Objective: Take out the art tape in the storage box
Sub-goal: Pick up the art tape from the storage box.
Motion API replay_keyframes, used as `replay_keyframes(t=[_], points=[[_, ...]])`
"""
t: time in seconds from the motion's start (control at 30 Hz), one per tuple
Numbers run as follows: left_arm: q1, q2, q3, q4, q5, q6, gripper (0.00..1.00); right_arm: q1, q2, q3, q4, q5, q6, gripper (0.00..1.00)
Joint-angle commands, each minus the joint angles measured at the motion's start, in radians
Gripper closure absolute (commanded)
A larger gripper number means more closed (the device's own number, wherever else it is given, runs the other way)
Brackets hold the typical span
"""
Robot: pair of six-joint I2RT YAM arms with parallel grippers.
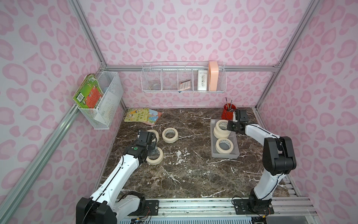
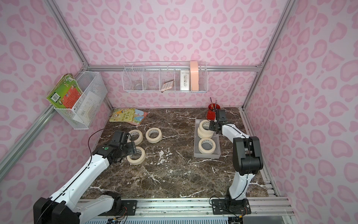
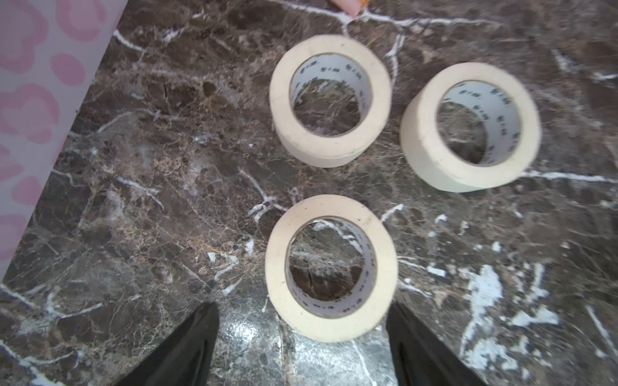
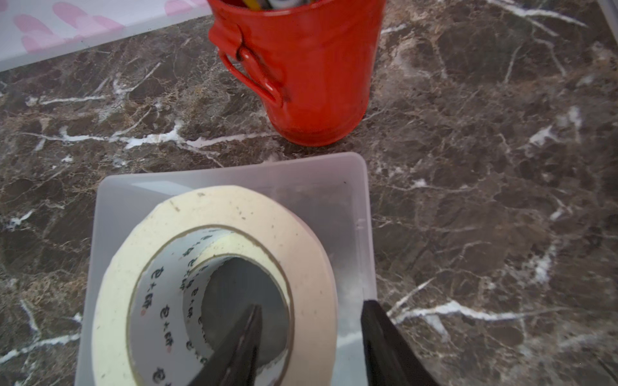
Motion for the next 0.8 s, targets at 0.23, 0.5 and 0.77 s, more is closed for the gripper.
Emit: replay_keyframes(t=[0.23,0.5,0.77], points=[[-0.195,0.072,0.165,-0.077,-0.021,0.024,0.17,0.037,-0.007,0.016,-0.026,0.076,0.001,0.89],[-0.339,0.265,0.326,-0.011,0.021,0.054,0.18,0.095,-0.111,-0.028,-0.07,0.19,-0.027,1.0],[-0.42,0.439,0.486,0.064,0.132,0.087,0.15,0.266,-0.237,-0.114,-0.135,0.146,-0.049,1.0]])
